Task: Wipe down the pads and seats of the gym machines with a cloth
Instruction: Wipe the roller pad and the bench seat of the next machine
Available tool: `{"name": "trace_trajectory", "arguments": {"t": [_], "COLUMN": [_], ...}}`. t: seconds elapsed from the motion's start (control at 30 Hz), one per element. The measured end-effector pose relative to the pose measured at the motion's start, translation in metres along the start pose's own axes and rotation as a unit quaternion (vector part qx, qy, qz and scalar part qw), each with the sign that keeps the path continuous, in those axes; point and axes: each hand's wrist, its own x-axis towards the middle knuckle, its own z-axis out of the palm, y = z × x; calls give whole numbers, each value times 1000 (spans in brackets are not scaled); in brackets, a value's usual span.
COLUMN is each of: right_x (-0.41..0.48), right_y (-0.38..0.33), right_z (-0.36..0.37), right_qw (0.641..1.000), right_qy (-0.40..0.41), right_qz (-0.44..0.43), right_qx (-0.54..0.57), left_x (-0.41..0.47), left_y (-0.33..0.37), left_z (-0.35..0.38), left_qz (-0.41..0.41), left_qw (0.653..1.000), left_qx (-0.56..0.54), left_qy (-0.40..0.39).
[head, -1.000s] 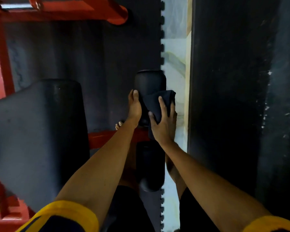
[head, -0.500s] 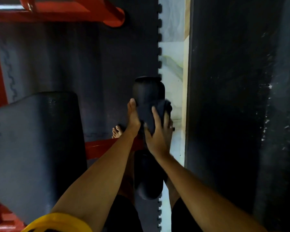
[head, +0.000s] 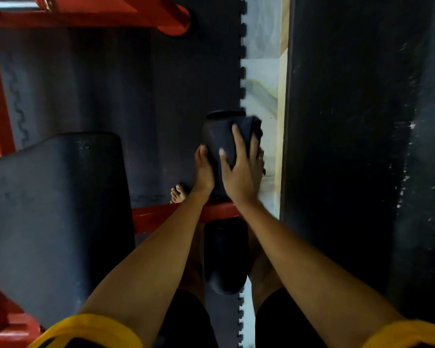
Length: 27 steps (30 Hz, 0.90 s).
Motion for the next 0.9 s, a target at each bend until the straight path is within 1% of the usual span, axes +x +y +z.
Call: {"name": "trace_trajectory", "arguments": {"t": [0.1, 0.17, 0.2, 0.27, 0.33, 0.43, 0.53, 0.6, 0.67, 0.7, 0.77, 0.83, 0.9], "right_x": [-72, -93, -89, -58, -9, 36, 27, -2, -38, -54, -72, -64, -32], "right_y": [22, 33, 34, 25, 5, -11, 5, 17, 27, 31, 37, 37, 29], "right_z": [4, 4, 3, 0, -5, -9, -13, -12, -8, -6, -7, -13, -16], "right_qw": [997, 994, 995, 998, 1000, 998, 994, 995, 996, 996, 994, 994, 997], "right_qy": [-75, -103, -98, -58, -25, -17, -29, -31, -46, -61, -89, -86, -53], "right_qz": [-17, -9, -8, -3, 8, 40, 55, 47, 26, 22, 23, 28, 25], "right_qx": [5, 29, 32, 25, 16, 47, 90, 87, 73, 67, 55, 55, 56], "left_x": [-3, -8, -10, -15, -19, -26, -35, -33, -18, -10, -6, -16, -28], "left_y": [0, 2, 2, 4, 7, 0, -3, 4, 11, 14, 17, 14, 11], "left_z": [-4, -8, -6, 0, 6, 7, 7, 3, -3, -4, -3, 0, 1], "left_qz": [-62, -74, -61, -18, 12, 64, 84, 72, 20, 10, 25, 31, 33], "left_qw": [998, 997, 998, 1000, 999, 993, 988, 988, 992, 993, 994, 997, 998], "left_qx": [-18, 5, -5, 9, 49, 102, 130, 132, 116, 112, 102, 69, 55], "left_qy": [-19, -35, -25, -6, -3, 2, 26, 45, 51, 43, 15, -7, -22]}}
